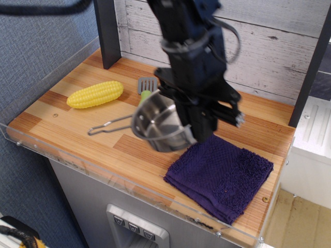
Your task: Put the pan onto the purple cloth
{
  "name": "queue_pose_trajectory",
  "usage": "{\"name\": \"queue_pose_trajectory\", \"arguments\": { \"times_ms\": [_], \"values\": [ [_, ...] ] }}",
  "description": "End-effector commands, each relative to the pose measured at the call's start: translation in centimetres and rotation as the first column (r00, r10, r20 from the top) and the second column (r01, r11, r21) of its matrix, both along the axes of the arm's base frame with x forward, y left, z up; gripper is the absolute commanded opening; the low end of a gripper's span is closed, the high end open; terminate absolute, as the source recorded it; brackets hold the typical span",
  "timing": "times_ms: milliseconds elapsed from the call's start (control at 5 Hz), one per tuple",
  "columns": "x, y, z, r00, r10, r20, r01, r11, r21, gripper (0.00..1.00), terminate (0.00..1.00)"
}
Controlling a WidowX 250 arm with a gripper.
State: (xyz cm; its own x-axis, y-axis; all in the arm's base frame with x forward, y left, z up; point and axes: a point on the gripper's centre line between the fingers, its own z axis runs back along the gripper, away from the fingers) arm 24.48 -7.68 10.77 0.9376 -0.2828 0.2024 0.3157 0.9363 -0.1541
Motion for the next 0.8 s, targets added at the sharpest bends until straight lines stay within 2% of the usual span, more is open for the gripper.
{"name": "queue_pose_trajectory", "arguments": {
  "times_ms": [0,200,400,600],
  "values": [
    [1.7,-3.7,-1.2,0.991,-0.086,0.106,0.085,0.996,0.011,0.0,0.0],
    [2.6,-5.3,-2.2,0.988,-0.112,0.105,0.113,0.994,-0.002,0.0,0.0],
    [2.8,-6.1,-3.3,0.989,-0.124,0.079,0.126,0.992,-0.012,0.0,0.0],
    [1.8,-5.7,-5.5,0.993,-0.12,0.019,0.12,0.993,-0.002,0.0,0.0]
  ]
}}
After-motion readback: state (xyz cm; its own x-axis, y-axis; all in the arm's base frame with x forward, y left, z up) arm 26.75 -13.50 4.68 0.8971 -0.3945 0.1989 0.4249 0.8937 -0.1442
